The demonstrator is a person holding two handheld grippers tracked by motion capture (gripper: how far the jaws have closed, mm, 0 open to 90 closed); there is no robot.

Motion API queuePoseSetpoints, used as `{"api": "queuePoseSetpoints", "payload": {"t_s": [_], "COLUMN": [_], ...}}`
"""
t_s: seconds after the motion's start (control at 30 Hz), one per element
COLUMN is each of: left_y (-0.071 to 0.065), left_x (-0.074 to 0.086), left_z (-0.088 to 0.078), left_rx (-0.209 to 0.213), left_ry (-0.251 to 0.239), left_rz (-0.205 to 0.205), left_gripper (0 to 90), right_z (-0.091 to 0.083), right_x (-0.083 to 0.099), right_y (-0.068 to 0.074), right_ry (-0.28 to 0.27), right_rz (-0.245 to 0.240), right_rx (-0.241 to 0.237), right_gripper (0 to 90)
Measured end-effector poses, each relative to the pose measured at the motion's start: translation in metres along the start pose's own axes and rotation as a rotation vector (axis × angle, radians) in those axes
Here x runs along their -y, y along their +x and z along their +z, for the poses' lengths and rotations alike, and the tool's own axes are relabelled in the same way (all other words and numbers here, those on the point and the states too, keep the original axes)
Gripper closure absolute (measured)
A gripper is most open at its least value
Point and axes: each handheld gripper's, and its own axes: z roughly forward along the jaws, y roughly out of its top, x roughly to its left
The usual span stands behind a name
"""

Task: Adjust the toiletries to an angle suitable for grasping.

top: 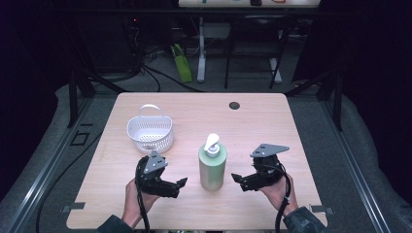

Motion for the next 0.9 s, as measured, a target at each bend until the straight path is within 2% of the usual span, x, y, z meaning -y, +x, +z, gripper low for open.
{"api": "queuePoseSetpoints", "payload": {"t_s": [0.23, 0.43, 0.53, 0.8, 0.9], "left_y": [-0.012, -0.025, -0.03, -0.043, -0.046], "left_x": [-0.014, -0.026, -0.034, -0.047, -0.05], "left_z": [0.011, 0.02, 0.025, 0.041, 0.045], "left_rx": [0.044, 0.065, 0.074, 0.087, 0.08], "left_ry": [-0.034, -0.079, -0.114, -0.159, -0.174], "left_rz": [-0.006, 0.011, 0.011, 0.013, 0.021], "left_gripper": [0.0, 0.0, 0.0, 0.0, 0.0], "right_z": [-0.006, -0.005, -0.005, -0.009, -0.012], "right_x": [0.031, 0.06, 0.061, 0.058, 0.058], "right_y": [-0.025, -0.056, -0.063, -0.066, -0.069], "right_ry": [0.087, 0.167, 0.162, 0.156, 0.144], "right_rz": [0.036, 0.115, 0.139, 0.124, 0.14], "right_rx": [0.071, 0.119, 0.124, 0.144, 0.147], "right_gripper": [2.1, 2.6, 3.0, 3.9, 4.1]}}
